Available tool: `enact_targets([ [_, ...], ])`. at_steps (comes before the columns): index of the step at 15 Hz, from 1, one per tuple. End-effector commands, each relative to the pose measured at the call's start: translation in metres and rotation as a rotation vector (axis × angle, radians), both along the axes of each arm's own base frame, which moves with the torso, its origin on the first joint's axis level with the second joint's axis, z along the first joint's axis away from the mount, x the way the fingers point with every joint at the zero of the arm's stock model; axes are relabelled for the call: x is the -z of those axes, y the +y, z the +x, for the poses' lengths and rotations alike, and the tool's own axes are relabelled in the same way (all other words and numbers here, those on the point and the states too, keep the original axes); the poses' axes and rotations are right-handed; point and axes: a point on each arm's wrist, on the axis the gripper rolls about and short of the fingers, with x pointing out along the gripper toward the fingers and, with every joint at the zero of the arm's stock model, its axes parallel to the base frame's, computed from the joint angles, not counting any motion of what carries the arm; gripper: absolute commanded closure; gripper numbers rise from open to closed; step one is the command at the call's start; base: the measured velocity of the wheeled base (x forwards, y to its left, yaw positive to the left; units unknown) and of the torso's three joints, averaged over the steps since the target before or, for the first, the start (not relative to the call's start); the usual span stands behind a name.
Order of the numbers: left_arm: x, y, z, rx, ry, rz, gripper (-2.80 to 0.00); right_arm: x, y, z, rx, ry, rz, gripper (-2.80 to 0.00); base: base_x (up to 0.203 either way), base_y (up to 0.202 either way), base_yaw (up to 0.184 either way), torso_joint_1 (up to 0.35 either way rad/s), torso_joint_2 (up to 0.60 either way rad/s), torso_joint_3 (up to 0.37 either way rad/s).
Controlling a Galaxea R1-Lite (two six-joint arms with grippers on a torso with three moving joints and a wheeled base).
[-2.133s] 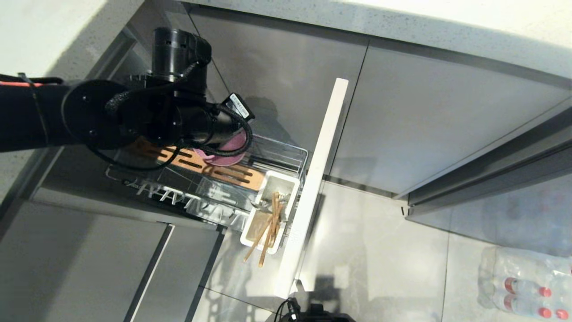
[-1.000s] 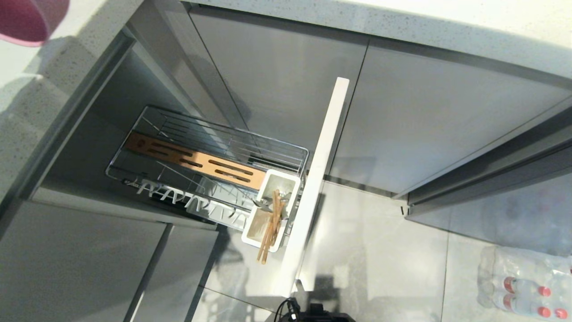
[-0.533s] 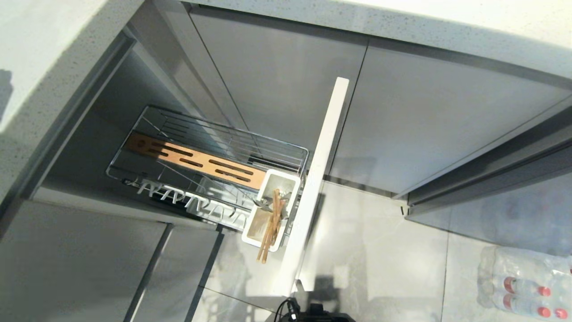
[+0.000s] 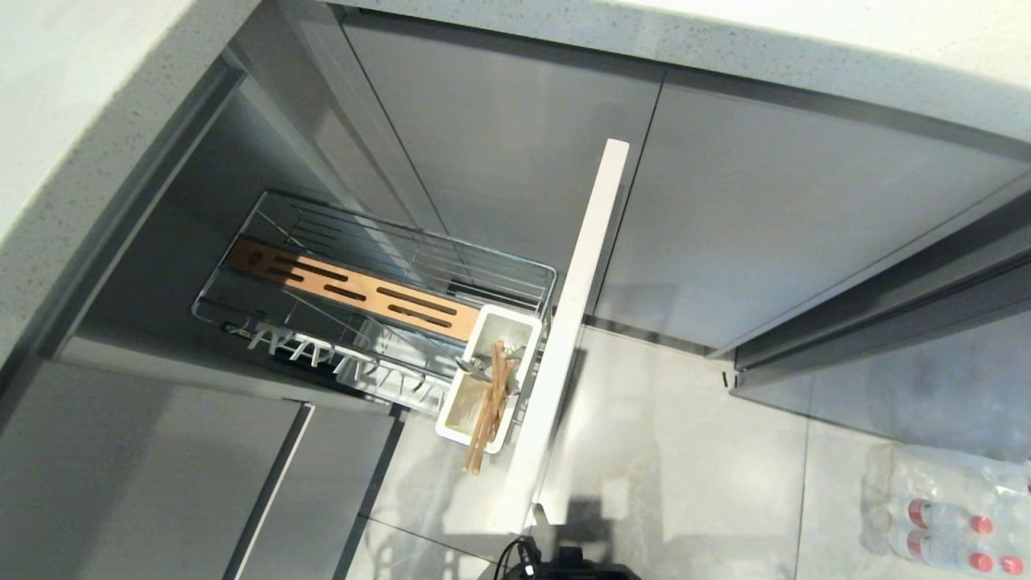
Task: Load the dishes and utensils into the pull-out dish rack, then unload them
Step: Take the bowl out of the cupboard
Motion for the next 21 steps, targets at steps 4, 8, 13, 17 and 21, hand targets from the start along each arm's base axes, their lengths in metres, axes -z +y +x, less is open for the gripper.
enact_targets([
  [4,0.018,0.041,0.042,-0.184,0.344,-0.089,0.00,0.000,0.000,0.000,0.000,0.000,0.000,0.00,0.000,0.000,0.000,0.000,0.00,0.000],
  [8,0.012,0.058,0.052,-0.093,0.461,-0.201,0.00,0.000,0.000,0.000,0.000,-0.001,0.000,0.00,0.000,0.000,0.000,0.000,0.00,0.000],
  [13,0.013,0.082,0.071,-0.036,0.535,-0.267,0.00,0.000,0.000,0.000,0.001,0.002,0.000,0.00,0.000,0.000,0.000,0.000,0.00,0.000],
  [17,0.012,0.089,0.078,-0.031,0.540,-0.273,0.00,0.000,0.000,0.000,0.000,0.001,0.000,0.00,0.000,0.000,0.000,0.000,0.00,0.000],
  [21,0.013,0.083,0.072,-0.032,0.551,-0.283,0.00,0.000,0.000,0.000,0.001,0.000,0.000,0.00,0.000,0.000,0.000,0.000,0.00,0.000],
])
